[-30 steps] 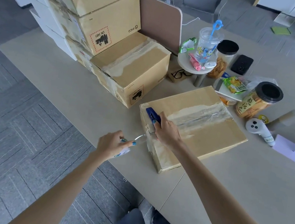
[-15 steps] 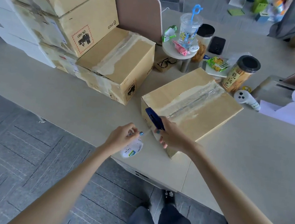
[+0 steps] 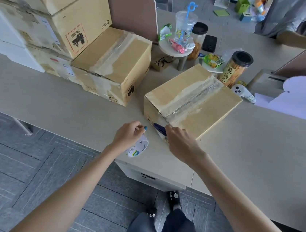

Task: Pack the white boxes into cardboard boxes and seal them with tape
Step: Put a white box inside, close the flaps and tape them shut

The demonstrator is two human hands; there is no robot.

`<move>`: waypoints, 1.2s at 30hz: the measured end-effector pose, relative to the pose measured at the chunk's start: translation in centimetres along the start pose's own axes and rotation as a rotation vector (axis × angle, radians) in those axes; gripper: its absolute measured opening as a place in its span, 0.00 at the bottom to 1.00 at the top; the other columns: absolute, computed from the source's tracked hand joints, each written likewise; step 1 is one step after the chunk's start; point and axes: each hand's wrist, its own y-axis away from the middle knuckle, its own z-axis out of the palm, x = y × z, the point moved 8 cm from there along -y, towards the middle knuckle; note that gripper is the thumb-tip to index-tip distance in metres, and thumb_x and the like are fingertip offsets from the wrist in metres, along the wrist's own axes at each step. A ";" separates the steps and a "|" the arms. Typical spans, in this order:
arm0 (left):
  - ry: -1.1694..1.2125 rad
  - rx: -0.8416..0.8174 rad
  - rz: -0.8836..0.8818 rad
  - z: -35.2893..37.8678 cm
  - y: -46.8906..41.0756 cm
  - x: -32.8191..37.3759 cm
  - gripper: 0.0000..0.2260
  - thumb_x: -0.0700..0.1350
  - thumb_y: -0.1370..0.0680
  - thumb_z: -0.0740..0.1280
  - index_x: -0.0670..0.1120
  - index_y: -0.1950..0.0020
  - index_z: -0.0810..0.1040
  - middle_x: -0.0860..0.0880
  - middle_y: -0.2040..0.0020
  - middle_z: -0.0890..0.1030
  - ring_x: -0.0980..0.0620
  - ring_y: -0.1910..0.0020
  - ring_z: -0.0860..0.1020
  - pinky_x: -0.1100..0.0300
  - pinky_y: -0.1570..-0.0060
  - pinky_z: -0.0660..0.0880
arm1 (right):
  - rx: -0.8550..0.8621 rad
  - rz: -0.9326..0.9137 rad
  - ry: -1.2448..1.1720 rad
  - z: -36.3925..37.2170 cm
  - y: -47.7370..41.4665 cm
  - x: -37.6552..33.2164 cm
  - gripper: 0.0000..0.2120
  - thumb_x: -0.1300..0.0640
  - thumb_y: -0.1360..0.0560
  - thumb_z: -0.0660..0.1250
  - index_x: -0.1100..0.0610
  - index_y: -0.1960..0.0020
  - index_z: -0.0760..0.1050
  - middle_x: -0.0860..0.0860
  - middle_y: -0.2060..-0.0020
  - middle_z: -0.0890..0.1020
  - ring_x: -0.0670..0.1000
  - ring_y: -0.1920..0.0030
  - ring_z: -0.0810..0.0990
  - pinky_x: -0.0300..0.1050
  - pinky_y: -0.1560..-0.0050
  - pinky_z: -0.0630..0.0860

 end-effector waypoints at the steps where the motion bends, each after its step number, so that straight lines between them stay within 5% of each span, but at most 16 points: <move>1: 0.002 0.004 -0.013 0.0 0.0 0.0 0.11 0.51 0.18 0.63 0.45 0.53 0.78 0.51 0.56 0.84 0.54 0.61 0.80 0.60 0.68 0.70 | -0.004 0.008 0.021 0.2 -0.1 -0.2 0.12 0.72 0.25 0.56 0.63 0.44 0.70 0.58 0.54 0.80 0.60 0.56 0.80 0.48 0.65 0.64; 9: -0.122 0.040 -0.085 0.1 -0.1 0.3 0.09 0.47 0.20 0.62 0.45 0.55 0.77 0.48 0.60 0.83 0.45 0.60 0.80 0.56 0.63 0.71 | -0.011 0.073 0.015 0.8 0.3 -0.3 0.13 0.72 0.25 0.56 0.63 0.44 0.71 0.58 0.54 0.80 0.61 0.52 0.80 0.47 0.62 0.65; 14: -0.206 0.119 -0.113 -1.5 1.0 -1.8 0.08 0.47 0.19 0.63 0.45 0.54 0.78 0.45 0.58 0.84 0.41 0.56 0.79 0.55 0.63 0.68 | -0.010 0.071 -0.065 1.4 3.0 0.8 0.12 0.74 0.26 0.56 0.60 0.51 0.66 0.51 0.67 0.67 0.54 0.69 0.70 0.49 0.65 0.65; 18: -0.131 0.139 -0.065 -1.7 2.1 -1.0 0.08 0.47 0.19 0.64 0.45 0.54 0.78 0.47 0.62 0.81 0.43 0.60 0.79 0.57 0.66 0.66 | 0.062 0.019 -0.125 0.4 1.6 0.0 0.15 0.75 0.27 0.56 0.63 0.44 0.68 0.58 0.57 0.76 0.59 0.66 0.76 0.53 0.69 0.67; 25: -0.081 0.168 -0.059 -2.7 2.7 0.3 0.08 0.47 0.20 0.65 0.45 0.56 0.77 0.51 0.67 0.77 0.47 0.66 0.74 0.60 0.71 0.62 | 0.173 -0.049 -0.196 -1.0 -3.4 0.5 0.27 0.77 0.28 0.55 0.61 0.31 0.61 0.56 0.49 0.70 0.55 0.58 0.74 0.56 0.61 0.76; 29: -0.060 0.171 -0.087 -3.0 3.2 -0.4 0.08 0.48 0.20 0.66 0.46 0.57 0.77 0.49 0.65 0.81 0.46 0.65 0.76 0.61 0.71 0.63 | 0.254 0.091 -0.218 -0.5 -5.9 3.1 0.20 0.64 0.21 0.61 0.58 0.30 0.61 0.56 0.45 0.71 0.55 0.52 0.75 0.52 0.59 0.78; 32: -0.051 0.163 -0.108 -2.8 3.6 -1.1 0.08 0.48 0.21 0.66 0.45 0.56 0.78 0.48 0.64 0.82 0.45 0.64 0.78 0.59 0.71 0.64 | 0.280 0.205 -0.182 0.1 -7.0 4.0 0.29 0.46 0.25 0.70 0.58 0.32 0.62 0.56 0.45 0.71 0.56 0.52 0.75 0.51 0.63 0.73; 36: -0.046 0.166 -0.140 -2.6 3.8 -2.1 0.09 0.49 0.20 0.66 0.46 0.56 0.78 0.48 0.62 0.83 0.46 0.62 0.79 0.57 0.68 0.66 | 0.357 0.196 -0.003 1.1 -7.4 3.3 0.30 0.50 0.28 0.72 0.59 0.32 0.64 0.57 0.46 0.72 0.57 0.55 0.75 0.48 0.69 0.71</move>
